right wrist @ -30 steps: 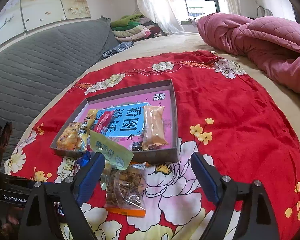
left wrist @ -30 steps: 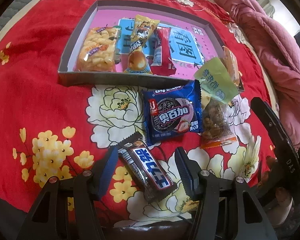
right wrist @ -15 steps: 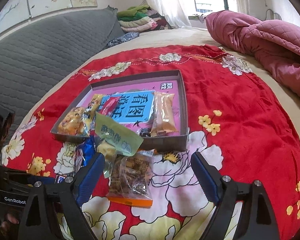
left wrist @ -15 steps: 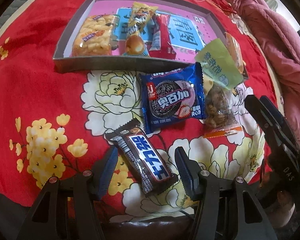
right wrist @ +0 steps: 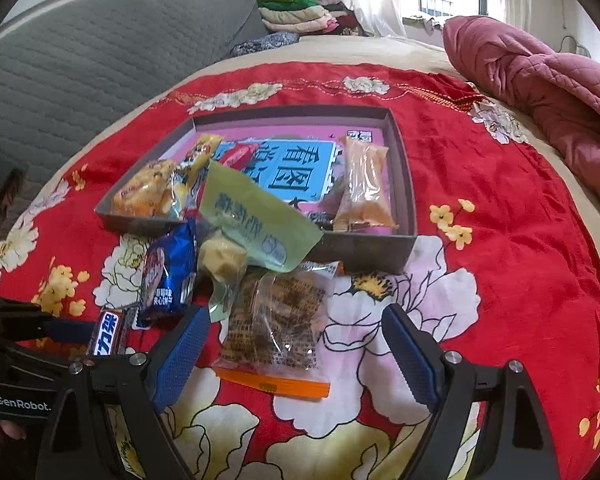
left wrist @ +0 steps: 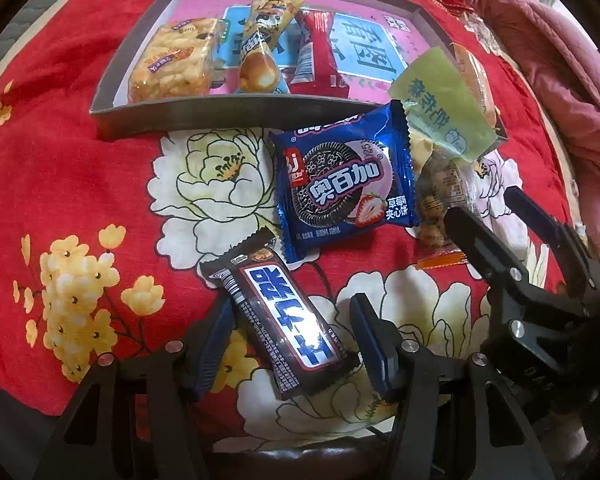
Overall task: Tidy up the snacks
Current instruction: 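Move the left tool to the chocolate bar while the right tool reaches the cookie bag, then close the left tool on the chocolate bar while the right tool grips the cookie bag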
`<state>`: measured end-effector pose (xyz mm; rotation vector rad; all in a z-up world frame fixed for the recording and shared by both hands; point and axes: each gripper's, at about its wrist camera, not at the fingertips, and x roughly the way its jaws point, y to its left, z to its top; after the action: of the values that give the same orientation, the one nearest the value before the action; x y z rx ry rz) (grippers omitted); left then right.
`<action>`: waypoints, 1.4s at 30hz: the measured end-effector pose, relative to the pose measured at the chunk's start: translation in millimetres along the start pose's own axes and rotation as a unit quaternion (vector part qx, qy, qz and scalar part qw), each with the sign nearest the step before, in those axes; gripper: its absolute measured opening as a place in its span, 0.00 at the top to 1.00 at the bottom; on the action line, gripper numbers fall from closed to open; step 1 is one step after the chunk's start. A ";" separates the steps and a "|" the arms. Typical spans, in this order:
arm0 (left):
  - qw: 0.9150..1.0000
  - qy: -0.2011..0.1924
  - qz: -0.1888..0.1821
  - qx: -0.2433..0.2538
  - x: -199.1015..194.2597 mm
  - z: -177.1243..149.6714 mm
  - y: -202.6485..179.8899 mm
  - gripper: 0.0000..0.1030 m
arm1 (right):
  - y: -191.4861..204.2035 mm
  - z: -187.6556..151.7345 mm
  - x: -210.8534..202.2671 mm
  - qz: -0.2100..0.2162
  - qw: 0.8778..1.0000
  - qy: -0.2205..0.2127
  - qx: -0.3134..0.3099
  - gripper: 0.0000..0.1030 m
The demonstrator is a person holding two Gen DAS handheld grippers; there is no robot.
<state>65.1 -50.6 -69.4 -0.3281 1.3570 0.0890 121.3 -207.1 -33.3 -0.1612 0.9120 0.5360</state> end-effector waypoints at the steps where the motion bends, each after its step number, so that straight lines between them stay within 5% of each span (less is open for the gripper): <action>1: 1.000 0.000 -0.001 0.000 0.5 0.4 0.1 0.41 | 0.8 -0.5 1.4 0.000 1.000 0.002 -0.001 0.15; 26: 1.000 0.002 -0.003 0.003 5.3 0.8 1.6 0.40 | 10.3 -6.8 28.6 -0.027 0.999 0.033 -0.029 0.15; 30: 1.000 0.002 -0.007 0.012 9.1 1.0 -1.0 0.33 | 11.1 -7.4 30.5 -0.030 0.998 0.032 -0.034 0.16; 38: 1.000 -0.002 -0.008 0.022 11.6 1.7 -4.3 0.31 | -0.3 -5.6 21.8 -0.030 0.999 0.019 -0.015 0.45; 42: 1.000 -0.006 -0.008 0.026 12.1 1.0 -6.8 0.31 | -7.0 -4.7 19.5 -0.030 0.999 0.018 -0.004 0.46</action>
<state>70.3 -58.2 -79.7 -0.2943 1.3416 0.0430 131.1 -207.6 -52.1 -0.2058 0.9373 0.4826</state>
